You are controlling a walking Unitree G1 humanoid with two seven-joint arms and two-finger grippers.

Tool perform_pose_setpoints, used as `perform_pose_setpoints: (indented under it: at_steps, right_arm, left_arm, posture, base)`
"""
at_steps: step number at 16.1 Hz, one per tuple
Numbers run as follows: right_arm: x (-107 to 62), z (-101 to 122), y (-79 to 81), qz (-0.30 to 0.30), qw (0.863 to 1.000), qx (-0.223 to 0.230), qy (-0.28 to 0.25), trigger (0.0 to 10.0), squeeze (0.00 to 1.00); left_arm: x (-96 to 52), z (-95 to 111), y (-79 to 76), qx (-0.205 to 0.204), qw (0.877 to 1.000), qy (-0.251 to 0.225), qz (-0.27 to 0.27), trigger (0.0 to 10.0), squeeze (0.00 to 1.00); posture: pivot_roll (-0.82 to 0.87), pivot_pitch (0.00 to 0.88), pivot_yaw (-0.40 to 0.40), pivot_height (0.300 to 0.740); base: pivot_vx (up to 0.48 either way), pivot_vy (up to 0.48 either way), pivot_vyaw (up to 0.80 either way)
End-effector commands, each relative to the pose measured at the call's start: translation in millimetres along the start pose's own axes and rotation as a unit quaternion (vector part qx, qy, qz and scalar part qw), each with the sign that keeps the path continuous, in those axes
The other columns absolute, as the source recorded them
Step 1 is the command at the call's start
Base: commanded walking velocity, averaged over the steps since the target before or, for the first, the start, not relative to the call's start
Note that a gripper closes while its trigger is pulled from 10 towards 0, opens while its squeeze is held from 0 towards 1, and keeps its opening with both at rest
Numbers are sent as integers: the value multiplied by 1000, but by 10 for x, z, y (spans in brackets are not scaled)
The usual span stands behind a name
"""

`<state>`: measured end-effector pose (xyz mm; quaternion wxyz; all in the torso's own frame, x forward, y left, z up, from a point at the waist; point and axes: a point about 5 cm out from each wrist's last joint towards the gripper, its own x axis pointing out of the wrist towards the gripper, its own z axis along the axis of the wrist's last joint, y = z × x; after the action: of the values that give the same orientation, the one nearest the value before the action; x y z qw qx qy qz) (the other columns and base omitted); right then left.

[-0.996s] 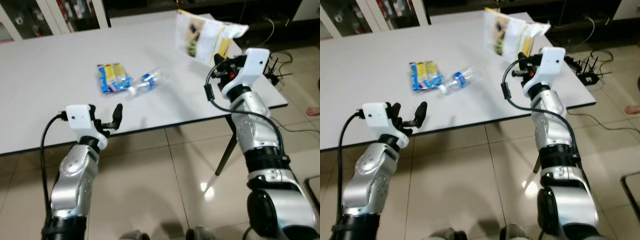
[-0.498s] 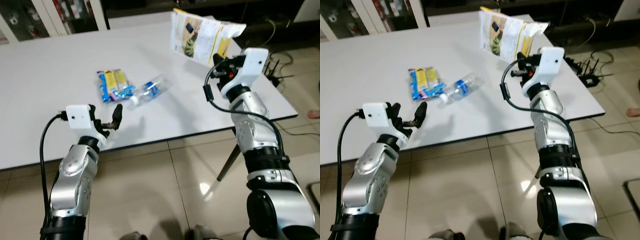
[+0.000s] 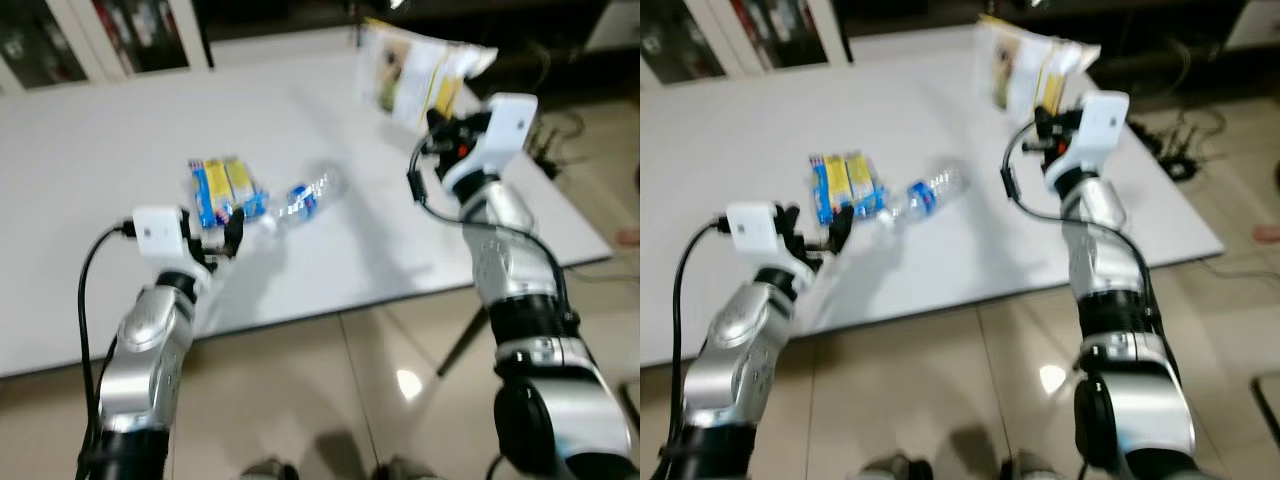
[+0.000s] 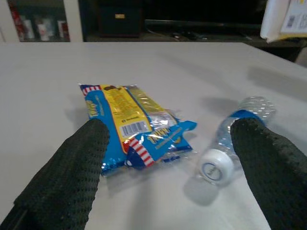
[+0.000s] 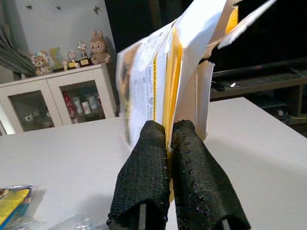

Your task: Picking trash to rubbish bin

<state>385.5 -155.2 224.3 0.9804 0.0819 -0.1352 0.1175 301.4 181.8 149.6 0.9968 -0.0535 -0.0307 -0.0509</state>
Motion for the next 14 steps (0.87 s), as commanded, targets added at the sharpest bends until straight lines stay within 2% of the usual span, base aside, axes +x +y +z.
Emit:
perform_pose_setpoints:
  at_steps: [1, 3, 7, 10, 14]
  right_arm:
    - [-3, 70, -58, -8, 1000, -4, -12, 10000, 0]
    - [-7, 73, -55, -9, 1000, -2, -13, 10000, 0]
    - [-13, 62, -24, -8, 1000, 1, -14, 10000, 0]
    - [-65, 39, -53, -14, 1000, 2, -12, 10000, 0]
    - [-104, 38, -63, -19, 1000, 2, -11, 10000, 0]
  left_arm:
    - [13, -43, 45, 13, 1000, 17, -1, 10000, 0]
    - [43, -37, 102, 43, 999, 23, -17, 10000, 0]
    - [137, -18, 229, 67, 996, 37, -44, 10000, 0]
    - [142, -98, 183, 67, 992, 62, -91, 10000, 0]
    - [189, -125, 165, 62, 990, 64, -110, 10000, 0]
  posture:
    - [-40, 118, 65, 740]
    - [-39, 120, 65, 740]
    - [-39, 132, 76, 740]
    - [-40, 146, 87, 740]
    - [-47, 166, 94, 740]
  base:
    - [0, 0, 0]
    - [0, 0, 0]
    - [0, 0, 0]
    - [0, 0, 0]
    - [0, 0, 0]
